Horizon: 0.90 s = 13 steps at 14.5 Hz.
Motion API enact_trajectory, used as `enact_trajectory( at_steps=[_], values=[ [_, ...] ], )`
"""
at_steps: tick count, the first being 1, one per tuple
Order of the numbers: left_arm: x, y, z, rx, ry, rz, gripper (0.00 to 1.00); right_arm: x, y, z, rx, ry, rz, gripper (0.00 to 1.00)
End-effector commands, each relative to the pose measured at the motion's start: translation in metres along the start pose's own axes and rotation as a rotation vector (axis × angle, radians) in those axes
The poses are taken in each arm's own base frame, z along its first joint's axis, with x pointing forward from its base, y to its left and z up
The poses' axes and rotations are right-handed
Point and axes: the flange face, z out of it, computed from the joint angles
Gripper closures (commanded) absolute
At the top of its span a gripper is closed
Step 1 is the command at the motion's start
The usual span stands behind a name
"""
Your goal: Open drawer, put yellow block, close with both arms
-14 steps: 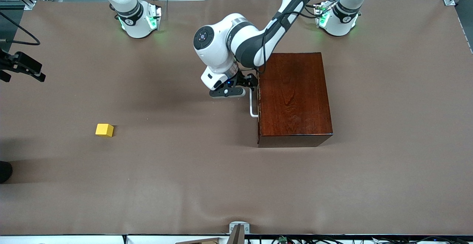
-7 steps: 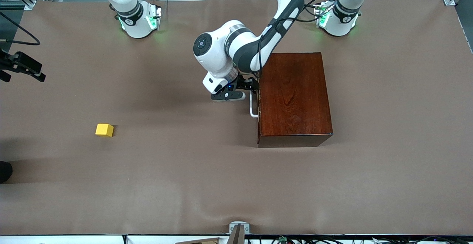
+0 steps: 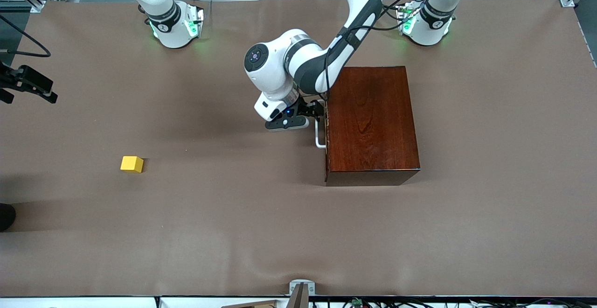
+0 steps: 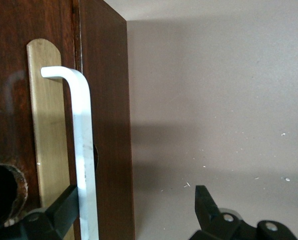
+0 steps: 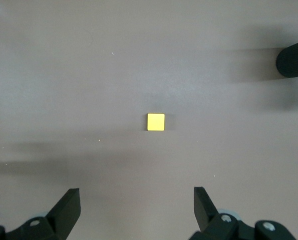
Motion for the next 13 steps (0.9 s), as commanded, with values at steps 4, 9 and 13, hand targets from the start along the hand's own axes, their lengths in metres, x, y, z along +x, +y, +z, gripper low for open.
enact_trajectory(
  at_steps=[4,9,13],
  values=[
    [0.003,0.015,-0.005,-0.046,0.061,-0.066,0.00,-0.002,0.003,-0.003,0.017,0.000,-0.005,0.00],
    [0.003,0.028,-0.017,-0.147,0.103,-0.143,0.00,-0.002,0.003,-0.003,0.017,0.000,-0.005,0.00],
    [-0.011,0.048,-0.023,-0.224,0.127,-0.188,0.00,-0.002,0.003,-0.003,0.017,0.000,-0.005,0.00]
  ],
)
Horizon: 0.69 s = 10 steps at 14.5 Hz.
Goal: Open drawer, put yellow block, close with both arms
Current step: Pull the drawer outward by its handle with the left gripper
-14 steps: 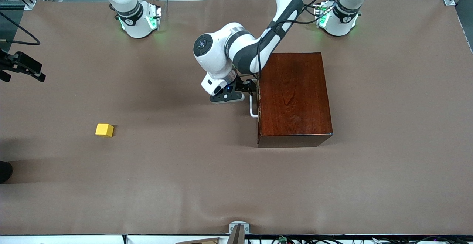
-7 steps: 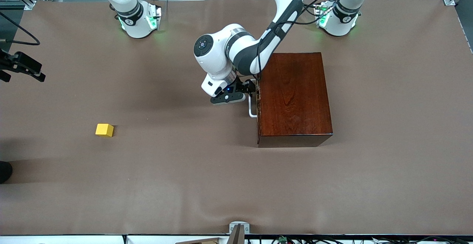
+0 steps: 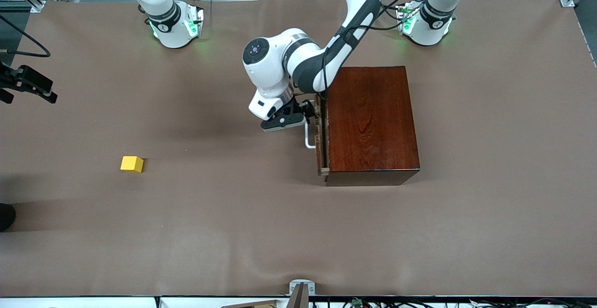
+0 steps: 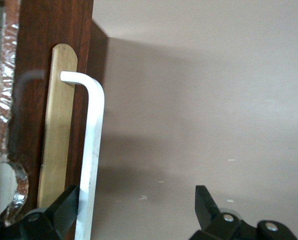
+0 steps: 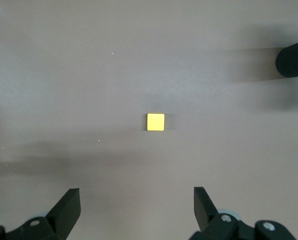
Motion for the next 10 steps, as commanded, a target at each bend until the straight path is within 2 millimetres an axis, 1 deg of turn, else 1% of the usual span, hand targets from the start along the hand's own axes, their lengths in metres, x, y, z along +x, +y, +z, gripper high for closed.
enact_trajectory(
  at_steps=[1,3,5,7,10],
  values=[
    [-0.015,0.029,0.000,-0.096,0.046,-0.031,0.00,-0.002,0.003,-0.003,0.018,0.000,-0.006,0.00],
    [-0.018,0.035,-0.002,-0.135,0.057,-0.059,0.00,-0.002,0.003,-0.003,0.017,0.001,-0.006,0.00],
    [-0.027,0.043,-0.008,-0.176,0.067,-0.074,0.00,-0.002,0.003,-0.003,0.018,0.000,-0.006,0.00],
    [-0.028,0.047,-0.013,-0.205,0.071,-0.085,0.00,-0.002,0.003,-0.003,0.017,0.001,-0.006,0.00],
    [-0.024,0.050,-0.024,-0.254,0.078,-0.094,0.00,-0.002,0.003,-0.004,0.017,0.003,-0.004,0.00]
  ],
)
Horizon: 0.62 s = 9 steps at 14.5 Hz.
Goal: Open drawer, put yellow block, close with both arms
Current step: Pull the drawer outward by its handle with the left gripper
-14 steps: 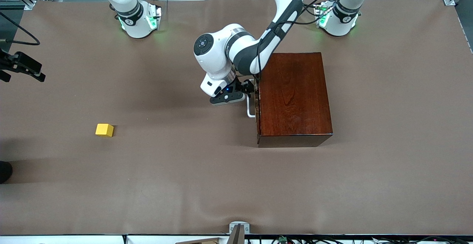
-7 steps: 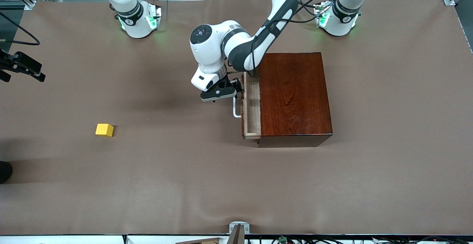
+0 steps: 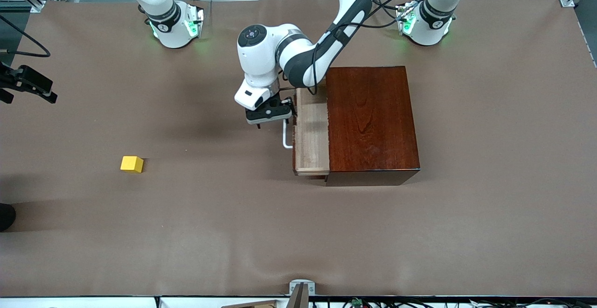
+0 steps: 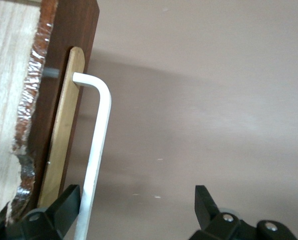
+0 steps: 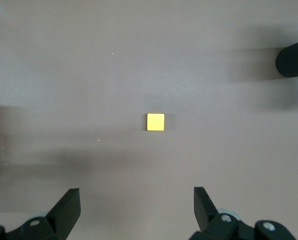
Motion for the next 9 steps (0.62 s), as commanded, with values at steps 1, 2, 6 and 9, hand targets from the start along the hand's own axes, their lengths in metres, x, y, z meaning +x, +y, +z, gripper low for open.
enact_trajectory(
  at_steps=[1,2,6,9],
  values=[
    [-0.006,0.019,-0.006,-0.077,0.012,-0.025,0.00,-0.002,0.003,-0.004,0.017,0.003,-0.004,0.00],
    [-0.005,0.020,-0.009,-0.084,0.013,-0.037,0.00,-0.002,0.003,-0.004,0.017,0.003,-0.006,0.00],
    [0.006,0.016,-0.017,-0.077,0.025,-0.059,0.00,0.000,0.003,-0.001,0.017,-0.002,-0.004,0.00],
    [0.031,0.002,-0.048,-0.037,0.045,-0.090,0.00,0.002,0.000,0.002,0.035,-0.005,-0.004,0.00]
  ],
)
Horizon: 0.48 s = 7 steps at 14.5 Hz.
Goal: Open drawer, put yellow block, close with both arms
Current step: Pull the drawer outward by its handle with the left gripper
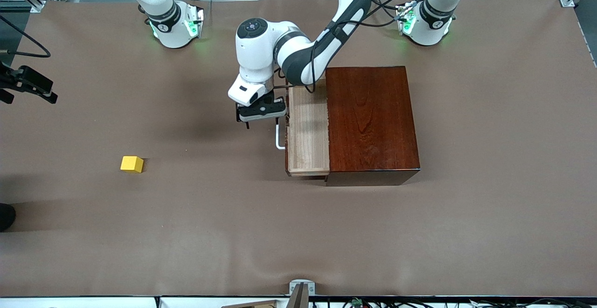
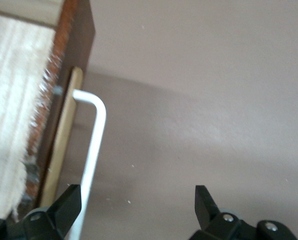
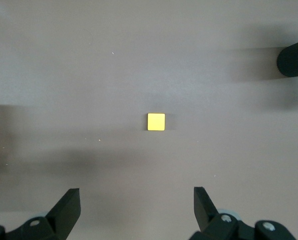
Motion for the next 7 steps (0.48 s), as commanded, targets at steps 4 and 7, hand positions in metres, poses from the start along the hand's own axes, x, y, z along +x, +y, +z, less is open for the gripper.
enact_trajectory(
  at_steps=[4,7],
  values=[
    [0.079,-0.033,-0.119,0.045,0.074,-0.104,0.00,0.002,0.002,0.002,0.027,-0.004,-0.004,0.00],
    [0.129,-0.079,-0.183,0.072,0.086,-0.123,0.00,0.006,0.000,0.008,0.026,-0.013,-0.007,0.00]
  ],
)
